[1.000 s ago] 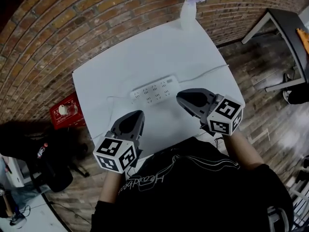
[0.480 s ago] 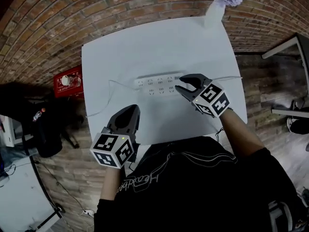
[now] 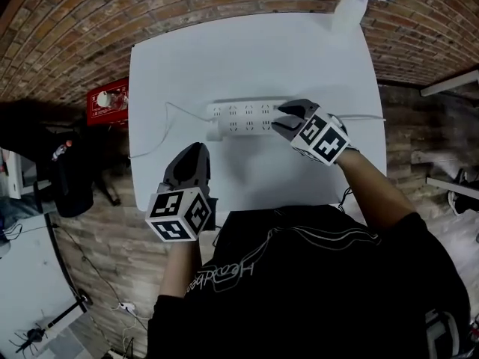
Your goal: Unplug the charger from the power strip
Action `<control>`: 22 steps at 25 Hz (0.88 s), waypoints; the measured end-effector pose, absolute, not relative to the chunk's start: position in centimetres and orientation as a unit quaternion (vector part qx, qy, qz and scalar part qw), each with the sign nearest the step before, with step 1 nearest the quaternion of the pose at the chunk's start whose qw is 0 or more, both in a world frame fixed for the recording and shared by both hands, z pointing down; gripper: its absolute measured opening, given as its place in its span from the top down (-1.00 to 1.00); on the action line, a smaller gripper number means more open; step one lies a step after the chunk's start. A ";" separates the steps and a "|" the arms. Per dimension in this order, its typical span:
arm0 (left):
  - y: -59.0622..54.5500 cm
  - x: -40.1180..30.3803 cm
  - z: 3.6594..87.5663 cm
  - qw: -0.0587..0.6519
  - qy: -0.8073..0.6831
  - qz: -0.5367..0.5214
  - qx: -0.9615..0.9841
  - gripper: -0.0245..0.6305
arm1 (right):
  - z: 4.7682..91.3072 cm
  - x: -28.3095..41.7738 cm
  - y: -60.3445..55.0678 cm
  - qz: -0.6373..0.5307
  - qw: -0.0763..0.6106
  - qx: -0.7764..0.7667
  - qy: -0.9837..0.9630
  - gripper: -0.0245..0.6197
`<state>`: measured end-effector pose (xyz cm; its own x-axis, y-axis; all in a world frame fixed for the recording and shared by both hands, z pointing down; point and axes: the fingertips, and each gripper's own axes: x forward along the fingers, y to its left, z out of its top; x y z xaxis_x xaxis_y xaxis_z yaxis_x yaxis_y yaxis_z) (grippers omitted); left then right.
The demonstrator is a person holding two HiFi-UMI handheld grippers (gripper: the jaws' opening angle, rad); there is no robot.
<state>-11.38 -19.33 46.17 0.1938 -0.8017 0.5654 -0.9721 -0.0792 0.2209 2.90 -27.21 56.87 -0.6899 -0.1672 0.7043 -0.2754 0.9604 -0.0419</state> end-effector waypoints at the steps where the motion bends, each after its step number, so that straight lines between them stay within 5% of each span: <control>1: -19.6 -11.5 46.5 0.281 -0.621 0.151 0.716 0.87 | 56.9 2.8 -27.3 0.072 0.374 0.121 -0.917 0.50; 4: -20.0 -11.6 48.0 0.294 -0.621 0.150 0.710 0.42 | 57.0 2.6 -27.2 0.078 0.373 0.122 -0.917 0.49; 9: -21.4 -11.3 49.9 0.291 -0.630 0.153 0.703 0.21 | 57.1 2.7 -27.3 0.080 0.376 0.124 -0.915 0.49; 22: -23.4 -10.8 53.6 0.286 -0.641 0.184 0.688 0.19 | 57.1 2.5 -27.0 0.086 0.386 0.130 -0.909 0.51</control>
